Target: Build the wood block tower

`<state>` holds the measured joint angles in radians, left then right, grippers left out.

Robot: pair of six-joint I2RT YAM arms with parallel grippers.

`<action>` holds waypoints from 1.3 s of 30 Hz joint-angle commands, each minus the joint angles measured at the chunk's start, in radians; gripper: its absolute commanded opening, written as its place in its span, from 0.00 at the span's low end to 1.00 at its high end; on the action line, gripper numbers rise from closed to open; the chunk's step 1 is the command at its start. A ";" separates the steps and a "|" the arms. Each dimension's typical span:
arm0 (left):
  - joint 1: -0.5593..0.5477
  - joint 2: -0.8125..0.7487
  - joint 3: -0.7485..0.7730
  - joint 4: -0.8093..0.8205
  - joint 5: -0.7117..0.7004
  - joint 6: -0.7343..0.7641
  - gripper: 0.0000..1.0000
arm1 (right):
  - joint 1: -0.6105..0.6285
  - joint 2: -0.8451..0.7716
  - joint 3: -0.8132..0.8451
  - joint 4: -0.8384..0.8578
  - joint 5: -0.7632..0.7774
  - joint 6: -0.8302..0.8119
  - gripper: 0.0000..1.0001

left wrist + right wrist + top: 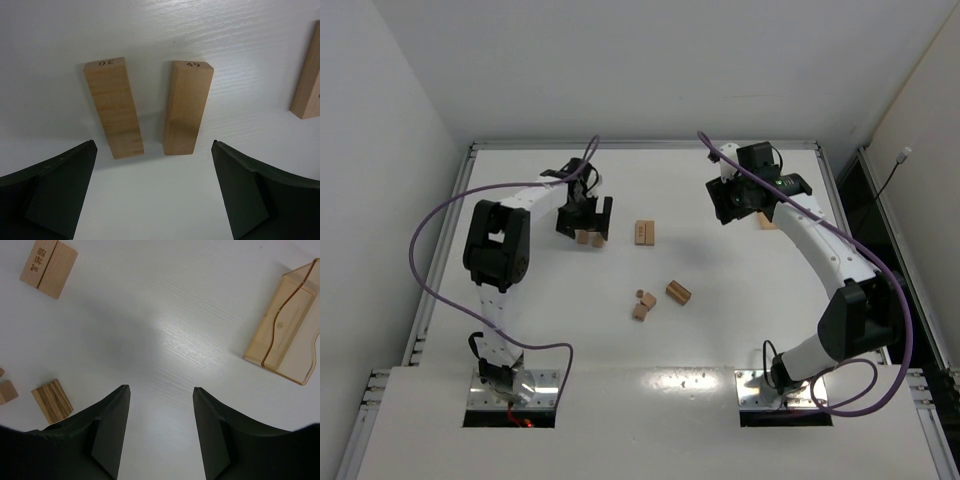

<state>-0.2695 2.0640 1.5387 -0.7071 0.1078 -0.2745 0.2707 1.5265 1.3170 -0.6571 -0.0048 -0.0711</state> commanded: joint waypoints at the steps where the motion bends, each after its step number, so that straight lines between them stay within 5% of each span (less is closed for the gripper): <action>1: -0.013 0.019 0.061 0.001 0.000 0.018 0.99 | 0.005 -0.022 0.027 0.022 -0.006 0.001 0.51; 19: -0.062 0.119 0.103 0.020 -0.108 -0.003 0.99 | 0.005 -0.012 0.045 0.022 0.003 0.001 0.51; 29: -0.123 0.130 0.080 0.038 -0.155 -0.043 0.70 | -0.004 -0.002 0.045 0.022 0.003 0.001 0.51; 39: -0.151 0.110 0.044 0.047 -0.177 -0.063 0.66 | -0.004 -0.002 0.045 0.022 0.003 0.001 0.51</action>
<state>-0.3885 2.1571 1.6176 -0.6724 -0.0803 -0.3122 0.2707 1.5284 1.3170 -0.6582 -0.0040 -0.0711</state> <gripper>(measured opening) 0.659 0.503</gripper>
